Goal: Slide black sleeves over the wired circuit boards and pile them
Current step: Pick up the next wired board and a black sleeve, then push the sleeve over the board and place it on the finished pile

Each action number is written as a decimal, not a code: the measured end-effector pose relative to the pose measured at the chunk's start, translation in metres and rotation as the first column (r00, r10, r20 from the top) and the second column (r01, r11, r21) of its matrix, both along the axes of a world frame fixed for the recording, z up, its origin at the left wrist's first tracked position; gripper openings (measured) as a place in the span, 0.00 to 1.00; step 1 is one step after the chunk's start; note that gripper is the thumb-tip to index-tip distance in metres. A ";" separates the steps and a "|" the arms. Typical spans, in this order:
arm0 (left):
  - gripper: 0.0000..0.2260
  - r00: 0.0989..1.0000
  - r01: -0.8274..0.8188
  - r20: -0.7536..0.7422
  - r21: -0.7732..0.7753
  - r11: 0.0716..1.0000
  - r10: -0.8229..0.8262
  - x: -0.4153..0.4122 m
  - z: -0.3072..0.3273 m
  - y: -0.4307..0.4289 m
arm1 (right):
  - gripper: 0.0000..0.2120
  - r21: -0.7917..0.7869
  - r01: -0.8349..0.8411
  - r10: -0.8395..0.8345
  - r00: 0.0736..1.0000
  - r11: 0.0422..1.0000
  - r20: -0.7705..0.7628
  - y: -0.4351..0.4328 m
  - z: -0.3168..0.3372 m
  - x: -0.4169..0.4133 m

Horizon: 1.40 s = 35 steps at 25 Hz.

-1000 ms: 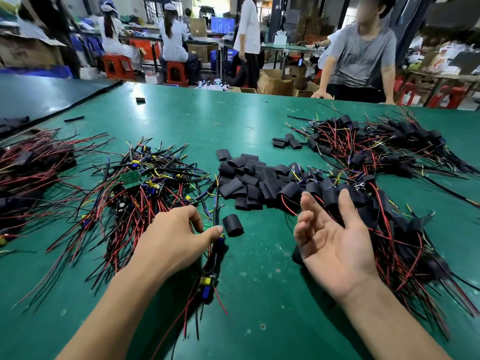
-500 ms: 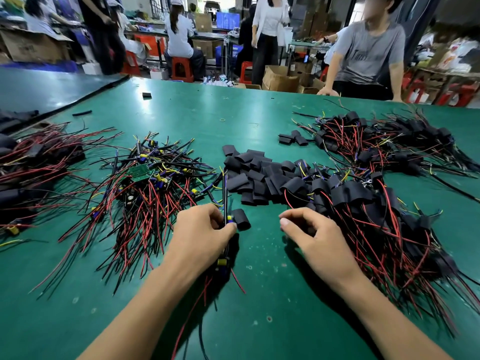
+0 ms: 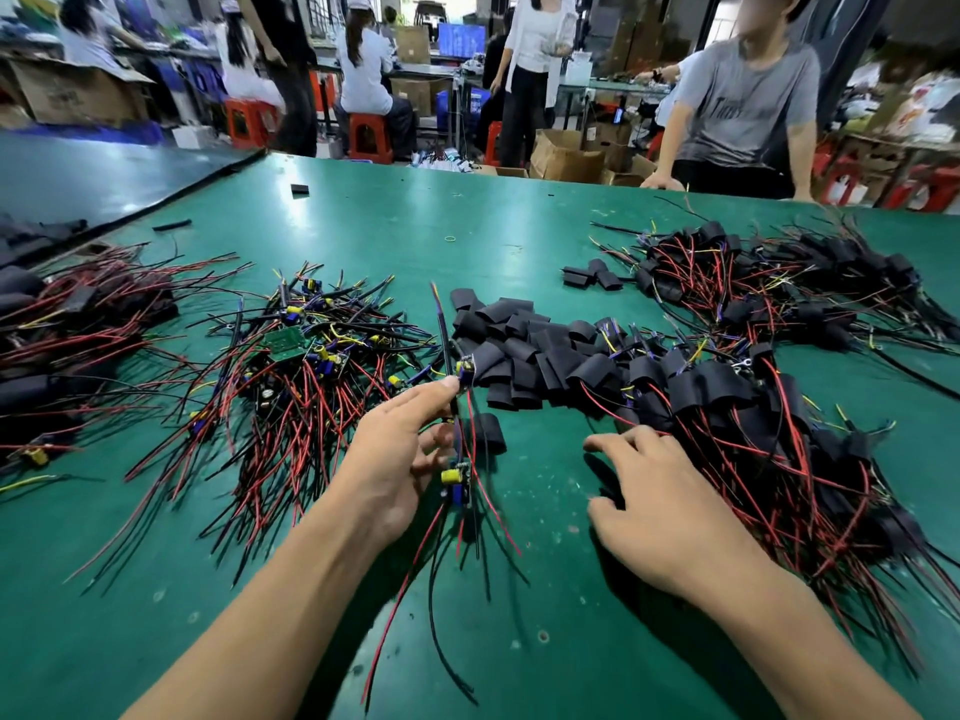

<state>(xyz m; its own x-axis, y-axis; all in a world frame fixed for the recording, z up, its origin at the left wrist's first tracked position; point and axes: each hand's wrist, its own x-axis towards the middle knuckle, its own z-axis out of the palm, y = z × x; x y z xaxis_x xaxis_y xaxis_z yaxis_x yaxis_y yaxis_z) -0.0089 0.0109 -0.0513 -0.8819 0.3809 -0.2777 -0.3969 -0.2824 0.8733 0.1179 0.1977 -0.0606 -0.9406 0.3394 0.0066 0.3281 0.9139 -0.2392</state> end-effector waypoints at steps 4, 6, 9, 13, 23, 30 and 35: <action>0.04 0.999 0.031 0.035 0.058 0.998 -0.033 0.001 -0.001 0.003 | 0.20 -0.108 -0.053 0.032 0.982 0.993 -0.186 -0.001 -0.003 -0.003; 0.09 0.996 0.088 0.024 0.063 0.994 -0.090 0.001 -0.001 0.003 | 0.13 -0.257 -0.091 -0.005 0.936 0.962 -0.351 -0.009 -0.005 -0.007; 0.12 0.989 0.142 0.017 0.103 0.985 -0.144 0.002 -0.003 0.004 | 0.07 -0.444 -0.166 -0.067 0.884 0.881 -0.463 -0.021 -0.009 -0.011; 0.11 0.942 0.009 -0.321 -0.274 0.962 -0.100 0.007 -0.008 0.004 | 0.06 -0.398 -0.193 -0.038 0.862 0.897 -0.505 -0.022 -0.014 -0.014; 0.26 0.663 -0.274 -0.494 -0.859 0.432 -0.562 0.031 -0.008 0.004 | 0.31 -0.224 -0.124 0.096 0.987 0.967 -0.130 0.001 -0.005 -0.008; 0.09 0.808 0.031 -0.495 -0.506 0.862 -0.320 0.029 -0.005 0.009 | 0.16 -0.273 -0.143 0.071 0.963 0.951 -0.258 0.004 -0.008 -0.007; 0.12 0.830 0.140 -0.537 -0.065 0.988 -0.153 0.032 0.012 0.005 | 0.16 -0.284 -0.168 0.060 0.934 0.944 -0.351 0.004 -0.014 -0.011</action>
<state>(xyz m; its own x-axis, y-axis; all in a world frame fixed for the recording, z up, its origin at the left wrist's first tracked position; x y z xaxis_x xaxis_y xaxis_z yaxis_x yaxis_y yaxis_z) 0.0226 0.0157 -0.0394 -0.8282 0.5174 0.2153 0.1031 -0.2369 0.9660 0.1068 0.2020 -0.0747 -0.9337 0.2660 0.2397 0.0782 0.8047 -0.5885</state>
